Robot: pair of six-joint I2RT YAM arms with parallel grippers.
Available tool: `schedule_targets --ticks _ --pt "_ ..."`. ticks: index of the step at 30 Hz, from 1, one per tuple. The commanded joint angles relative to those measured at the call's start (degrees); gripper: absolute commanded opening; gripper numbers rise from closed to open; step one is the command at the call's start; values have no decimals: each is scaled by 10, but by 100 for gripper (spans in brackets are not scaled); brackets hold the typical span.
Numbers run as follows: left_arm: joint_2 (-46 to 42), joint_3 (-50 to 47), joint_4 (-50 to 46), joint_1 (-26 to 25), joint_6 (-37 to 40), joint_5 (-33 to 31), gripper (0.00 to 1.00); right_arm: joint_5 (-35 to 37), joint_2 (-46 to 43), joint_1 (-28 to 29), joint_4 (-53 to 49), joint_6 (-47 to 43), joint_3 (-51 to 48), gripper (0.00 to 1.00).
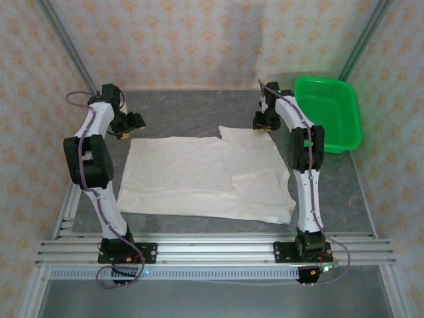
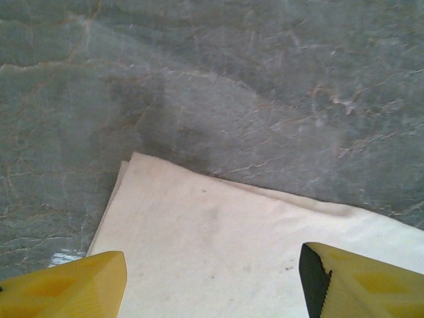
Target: Fold and stack the t-shirts
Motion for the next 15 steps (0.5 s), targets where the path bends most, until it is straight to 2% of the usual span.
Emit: schedule_targets --ticks 1,12,15 --pt "-7 -20 1 12 -3 -23 70 20 16 6 4 8 5 42" --pt "-2 -40 13 30 -8 -40 67 29 32 6 27 29 21 28" --pt "4 -36 8 33 -7 -47 67 15 40 7 27 29 28 20"
